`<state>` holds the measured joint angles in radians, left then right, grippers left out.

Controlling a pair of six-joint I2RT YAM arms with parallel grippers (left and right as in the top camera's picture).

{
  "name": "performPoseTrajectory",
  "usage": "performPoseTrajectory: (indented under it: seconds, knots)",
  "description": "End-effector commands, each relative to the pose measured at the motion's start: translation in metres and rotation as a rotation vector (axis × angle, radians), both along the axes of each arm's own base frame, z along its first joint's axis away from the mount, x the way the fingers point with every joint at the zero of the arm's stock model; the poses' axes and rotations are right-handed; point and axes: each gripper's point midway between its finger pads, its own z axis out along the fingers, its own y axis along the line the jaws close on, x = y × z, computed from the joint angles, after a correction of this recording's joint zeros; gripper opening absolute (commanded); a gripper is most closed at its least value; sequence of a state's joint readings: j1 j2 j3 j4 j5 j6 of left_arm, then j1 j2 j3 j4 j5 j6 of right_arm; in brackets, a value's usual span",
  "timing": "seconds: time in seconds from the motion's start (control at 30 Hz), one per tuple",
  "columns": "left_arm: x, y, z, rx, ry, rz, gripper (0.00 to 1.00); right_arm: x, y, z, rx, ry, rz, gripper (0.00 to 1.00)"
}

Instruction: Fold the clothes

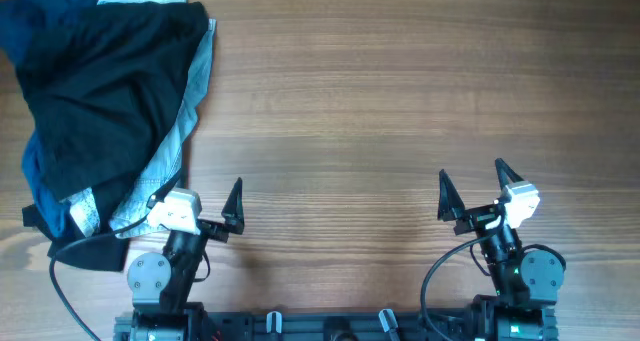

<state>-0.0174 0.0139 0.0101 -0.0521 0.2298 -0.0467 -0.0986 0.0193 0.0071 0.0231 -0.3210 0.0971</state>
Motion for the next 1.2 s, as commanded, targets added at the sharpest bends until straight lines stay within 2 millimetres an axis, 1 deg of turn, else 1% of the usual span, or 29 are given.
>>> performPoseTrajectory:
  seconds: [0.0,1.17]
  knots:
    - [0.0011,0.0041,-0.0037,0.016,0.007,0.020,1.00,-0.0010,0.0042,0.0011,-0.018,-0.011,0.022,1.00]
    - [0.0011,0.0040,-0.0039,0.016,0.008,0.020,1.00,-0.0005,0.0024,0.0011,-0.019,-0.011,0.011,1.00]
